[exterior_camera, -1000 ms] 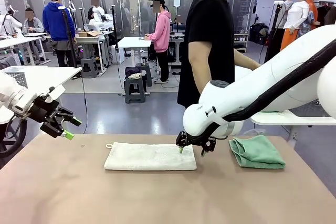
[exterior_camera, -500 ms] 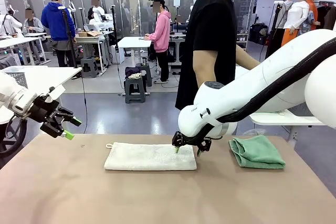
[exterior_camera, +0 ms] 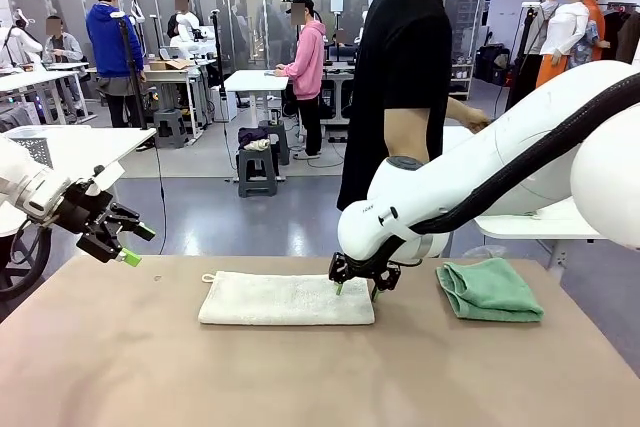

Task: Fold the towels and place them in the basket.
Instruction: When a person lays out a Towel with hook on the table, fold it in half twice.

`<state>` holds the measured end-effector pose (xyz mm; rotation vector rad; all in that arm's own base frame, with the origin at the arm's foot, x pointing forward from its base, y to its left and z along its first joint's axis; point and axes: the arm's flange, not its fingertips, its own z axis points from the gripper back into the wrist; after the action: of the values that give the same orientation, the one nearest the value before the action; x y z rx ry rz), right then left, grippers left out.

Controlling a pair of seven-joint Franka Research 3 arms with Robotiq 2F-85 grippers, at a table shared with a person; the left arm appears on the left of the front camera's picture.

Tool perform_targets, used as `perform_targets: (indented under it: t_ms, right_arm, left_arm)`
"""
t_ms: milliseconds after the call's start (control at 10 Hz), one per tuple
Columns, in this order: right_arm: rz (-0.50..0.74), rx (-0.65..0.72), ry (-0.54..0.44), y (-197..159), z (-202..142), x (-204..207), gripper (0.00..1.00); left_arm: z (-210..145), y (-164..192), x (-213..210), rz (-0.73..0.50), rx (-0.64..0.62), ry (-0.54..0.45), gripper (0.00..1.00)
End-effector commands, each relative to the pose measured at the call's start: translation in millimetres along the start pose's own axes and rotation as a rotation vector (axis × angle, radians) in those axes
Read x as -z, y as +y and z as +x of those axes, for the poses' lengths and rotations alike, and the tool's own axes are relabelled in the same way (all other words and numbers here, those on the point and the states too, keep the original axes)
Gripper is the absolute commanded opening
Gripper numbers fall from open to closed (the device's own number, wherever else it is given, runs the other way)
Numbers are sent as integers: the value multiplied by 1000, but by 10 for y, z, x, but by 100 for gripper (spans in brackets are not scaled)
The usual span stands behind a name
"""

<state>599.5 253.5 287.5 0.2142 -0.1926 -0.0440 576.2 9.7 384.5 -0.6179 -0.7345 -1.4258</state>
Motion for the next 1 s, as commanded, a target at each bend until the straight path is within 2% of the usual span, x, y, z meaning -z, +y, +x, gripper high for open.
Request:
perform_targets:
  t_ms: [0, 100, 200, 300, 400, 500, 600, 700, 800, 900]
  right_arm:
    - [-27, 21, 2, 59, 58, 23, 62]
    - [-40, 24, 10, 67, 52, 16, 77]
    - [-47, 26, 15, 69, 55, 10, 44]
    - [-62, 30, 22, 71, 65, 8, 58]
    - [-81, 32, 26, 80, 63, 4, 25]
    - [-90, 34, 27, 84, 61, 3, 39]
    - [-95, 35, 28, 88, 58, 2, 6]
    - [-98, 34, 29, 90, 54, -1, 20]
    - [-102, 33, 29, 86, 49, -6, 0]
    - [-105, 35, 29, 81, 48, -7, 1]
  left_arm:
    - [8, -1, -8, 2, 1, -1, 87]
    - [8, -1, -8, 2, 1, -1, 87]
    - [8, -1, -8, 2, 1, -1, 87]
    - [8, -1, -8, 2, 1, -1, 87]
    - [8, -1, -8, 2, 1, -1, 87]
    - [8, -1, -8, 2, 1, -1, 87]
    - [8, -1, -8, 2, 1, -1, 87]
    - [8, -1, -8, 2, 1, -1, 87]
    - [8, -1, -8, 2, 1, -1, 87]
    - [8, -1, -8, 2, 1, -1, 87]
